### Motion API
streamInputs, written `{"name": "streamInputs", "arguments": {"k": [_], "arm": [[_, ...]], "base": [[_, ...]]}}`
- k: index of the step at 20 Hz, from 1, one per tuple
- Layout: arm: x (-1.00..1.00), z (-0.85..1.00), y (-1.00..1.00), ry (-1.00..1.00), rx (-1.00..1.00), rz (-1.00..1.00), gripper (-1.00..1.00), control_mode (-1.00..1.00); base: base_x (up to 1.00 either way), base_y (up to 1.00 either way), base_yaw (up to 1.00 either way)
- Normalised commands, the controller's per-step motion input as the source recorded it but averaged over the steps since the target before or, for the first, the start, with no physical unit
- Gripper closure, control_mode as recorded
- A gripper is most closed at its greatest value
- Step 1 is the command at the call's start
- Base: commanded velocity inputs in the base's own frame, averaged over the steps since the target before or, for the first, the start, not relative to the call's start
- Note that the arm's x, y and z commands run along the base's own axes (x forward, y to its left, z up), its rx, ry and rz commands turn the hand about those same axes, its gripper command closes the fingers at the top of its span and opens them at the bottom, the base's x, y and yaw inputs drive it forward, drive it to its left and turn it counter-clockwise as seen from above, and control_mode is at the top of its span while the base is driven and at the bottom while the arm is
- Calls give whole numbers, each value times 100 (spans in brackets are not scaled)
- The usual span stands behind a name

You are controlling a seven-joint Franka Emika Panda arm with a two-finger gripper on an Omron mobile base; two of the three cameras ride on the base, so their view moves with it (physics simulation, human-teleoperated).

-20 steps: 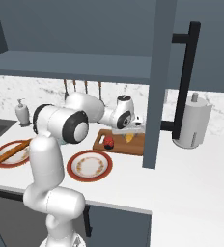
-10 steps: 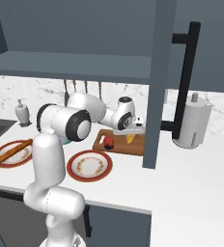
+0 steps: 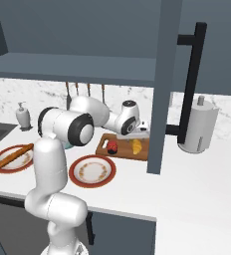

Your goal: From the different types of pastries on the counter, select a croissant and place it on the cutting board. Then retrieve a jar of jam from the cabinet and place it alongside the croissant on the cutting board.

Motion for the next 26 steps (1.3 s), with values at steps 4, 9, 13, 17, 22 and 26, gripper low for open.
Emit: {"name": "streamInputs", "arguments": {"k": [4,9,13,17,22,26], "arm": [[-28,-5,20,-7,0,0,-100,-100],[-61,37,18,-3,0,0,-100,-100],[-53,73,1,-11,-1,0,-100,-100],[-74,73,-11,-7,0,0,-100,-100],[-100,13,3,-18,0,-7,-100,-100],[-100,1,30,-22,0,-7,-100,-100]], "base": [[0,0,0],[0,0,0],[0,0,0],[0,0,0],[0,0,0],[0,0,0]]}}
